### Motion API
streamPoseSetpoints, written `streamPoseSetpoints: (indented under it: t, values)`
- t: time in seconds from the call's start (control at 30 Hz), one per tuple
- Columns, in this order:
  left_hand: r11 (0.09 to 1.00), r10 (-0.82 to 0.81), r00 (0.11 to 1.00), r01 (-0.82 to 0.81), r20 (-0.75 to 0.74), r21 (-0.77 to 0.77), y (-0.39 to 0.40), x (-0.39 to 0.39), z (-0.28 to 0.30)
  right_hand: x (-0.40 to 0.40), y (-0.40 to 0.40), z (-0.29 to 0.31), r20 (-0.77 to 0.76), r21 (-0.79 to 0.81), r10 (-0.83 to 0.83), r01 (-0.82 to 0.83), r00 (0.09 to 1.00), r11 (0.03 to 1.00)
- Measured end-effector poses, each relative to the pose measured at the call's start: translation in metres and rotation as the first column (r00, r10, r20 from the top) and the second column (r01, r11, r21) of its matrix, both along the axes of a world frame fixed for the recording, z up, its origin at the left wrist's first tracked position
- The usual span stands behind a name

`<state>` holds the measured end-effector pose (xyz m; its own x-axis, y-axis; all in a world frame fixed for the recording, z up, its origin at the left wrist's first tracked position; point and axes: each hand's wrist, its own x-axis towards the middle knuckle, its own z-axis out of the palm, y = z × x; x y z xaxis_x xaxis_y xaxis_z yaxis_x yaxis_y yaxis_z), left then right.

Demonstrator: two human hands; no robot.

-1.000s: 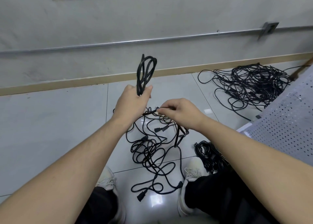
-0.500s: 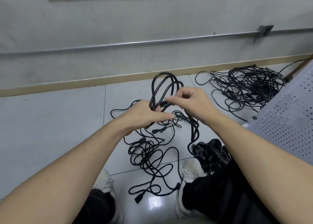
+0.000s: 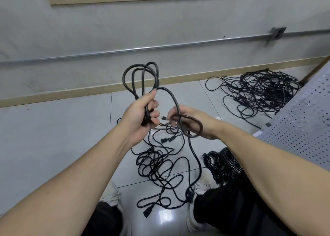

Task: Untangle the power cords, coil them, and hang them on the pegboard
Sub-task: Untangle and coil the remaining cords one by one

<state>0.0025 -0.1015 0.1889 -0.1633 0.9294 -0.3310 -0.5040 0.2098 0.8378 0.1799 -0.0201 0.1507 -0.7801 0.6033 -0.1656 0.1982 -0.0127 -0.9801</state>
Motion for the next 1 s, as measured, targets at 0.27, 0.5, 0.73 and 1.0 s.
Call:
streamPoseSetpoints:
  t: [0.27, 0.5, 0.73, 1.0]
  values:
    - [0.974, 0.18, 0.882, -0.222, -0.435, -0.048, -0.002, -0.022, -0.005, -0.003, -0.013, -0.001, -0.049, -0.006, -0.032, 0.031, 0.998, 0.999]
    - [0.958, 0.188, 0.687, -0.286, -0.702, -0.023, 0.001, -0.02, -0.011, -0.012, -0.014, 0.026, -0.217, -0.502, -0.524, 0.366, 0.824, 0.784]
    - [0.997, 0.02, 0.636, -0.069, -0.771, -0.031, -0.003, -0.025, -0.005, 0.014, 0.018, 0.013, 0.033, 0.336, -0.673, 0.626, 0.739, 0.703]
    - [0.995, 0.098, 0.783, -0.084, -0.614, 0.051, -0.002, -0.019, 0.001, 0.02, 0.033, -0.017, 0.567, 0.445, -0.476, 0.236, 0.672, 0.864]
